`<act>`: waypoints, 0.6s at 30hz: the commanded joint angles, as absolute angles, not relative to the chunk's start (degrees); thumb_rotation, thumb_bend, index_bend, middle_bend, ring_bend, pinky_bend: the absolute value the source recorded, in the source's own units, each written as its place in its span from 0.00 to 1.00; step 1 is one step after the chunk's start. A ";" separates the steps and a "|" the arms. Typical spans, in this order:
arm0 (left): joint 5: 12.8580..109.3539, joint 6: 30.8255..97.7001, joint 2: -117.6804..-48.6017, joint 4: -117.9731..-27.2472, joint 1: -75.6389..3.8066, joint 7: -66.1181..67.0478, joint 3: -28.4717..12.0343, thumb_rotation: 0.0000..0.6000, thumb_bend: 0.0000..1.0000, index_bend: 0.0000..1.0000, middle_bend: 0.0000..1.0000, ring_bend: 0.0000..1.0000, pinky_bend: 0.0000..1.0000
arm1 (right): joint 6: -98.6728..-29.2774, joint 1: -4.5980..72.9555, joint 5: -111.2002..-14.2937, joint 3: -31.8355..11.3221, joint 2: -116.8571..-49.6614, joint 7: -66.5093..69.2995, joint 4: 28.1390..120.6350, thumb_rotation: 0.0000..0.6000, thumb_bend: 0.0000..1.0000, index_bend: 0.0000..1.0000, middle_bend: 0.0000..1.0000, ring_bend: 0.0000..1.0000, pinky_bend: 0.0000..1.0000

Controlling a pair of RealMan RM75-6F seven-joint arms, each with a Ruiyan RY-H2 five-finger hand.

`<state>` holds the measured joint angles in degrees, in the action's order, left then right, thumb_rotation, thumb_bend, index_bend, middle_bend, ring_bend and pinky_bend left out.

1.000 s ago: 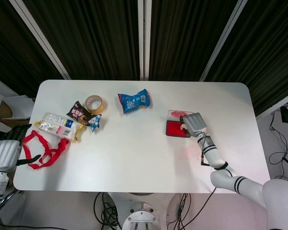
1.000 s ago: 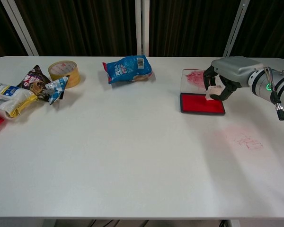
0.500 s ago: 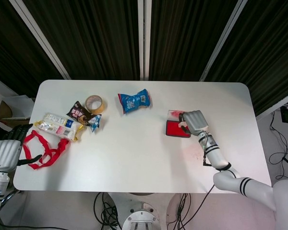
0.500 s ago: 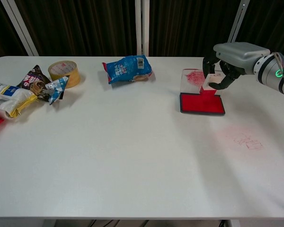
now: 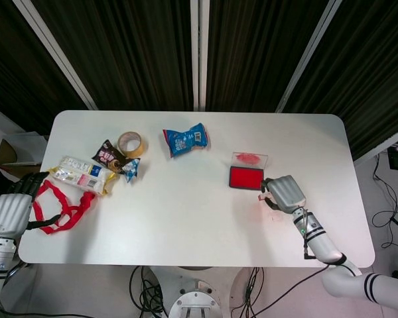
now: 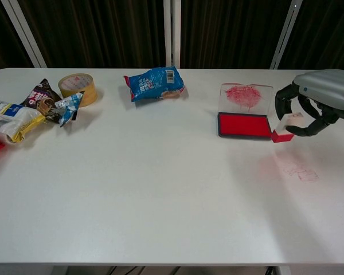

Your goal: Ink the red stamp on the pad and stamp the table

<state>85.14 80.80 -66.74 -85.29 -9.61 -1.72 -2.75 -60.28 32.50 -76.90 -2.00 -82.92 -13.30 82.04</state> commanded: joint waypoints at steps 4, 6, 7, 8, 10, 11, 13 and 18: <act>85.78 80.67 -67.26 -85.19 -9.86 -1.60 -2.48 0.79 0.03 0.09 0.12 0.11 0.25 | -64.10 28.63 -81.46 1.47 -85.20 -9.16 77.62 1.00 0.38 0.66 0.54 0.72 0.90; 85.83 80.80 -67.33 -85.14 -9.74 -1.62 -2.36 0.79 0.03 0.09 0.12 0.11 0.25 | -64.37 28.14 -82.17 1.80 -86.10 -8.10 76.21 1.00 0.38 0.66 0.54 0.72 0.90; 85.81 80.88 -67.31 -85.13 -9.65 -1.63 -2.33 0.79 0.03 0.09 0.12 0.11 0.25 | -64.50 27.99 -82.45 1.87 -86.45 -7.93 75.61 1.00 0.38 0.66 0.54 0.72 0.90; 85.76 80.97 -67.28 -85.12 -9.56 -1.65 -2.30 0.79 0.03 0.09 0.12 0.11 0.25 | -64.63 27.85 -82.68 1.92 -86.82 -7.87 75.03 1.00 0.37 0.66 0.53 0.72 0.90; 85.61 81.12 -67.18 -85.07 -9.37 -1.75 -2.26 0.79 0.03 0.09 0.12 0.11 0.25 | -64.70 27.58 -83.06 2.00 -87.55 -7.78 73.96 1.00 0.37 0.66 0.53 0.72 0.90; 85.55 81.17 -67.13 -85.04 -9.30 -1.80 -2.26 0.79 0.03 0.09 0.12 0.11 0.25 | -64.59 27.49 -83.13 2.03 -87.80 -7.65 73.62 1.00 0.37 0.65 0.52 0.72 0.90; 85.51 81.29 -67.08 -84.97 -9.23 -1.92 -2.29 0.79 0.03 0.09 0.12 0.11 0.25 | -64.35 27.39 -83.29 2.04 -88.18 -7.52 73.03 1.00 0.37 0.65 0.52 0.72 0.90; 85.54 81.34 -67.16 -84.64 -9.28 -2.31 -2.39 0.79 0.03 0.09 0.12 0.11 0.25 | -64.15 27.13 -83.76 1.90 -88.72 -7.76 72.11 1.00 0.37 0.64 0.51 0.72 0.90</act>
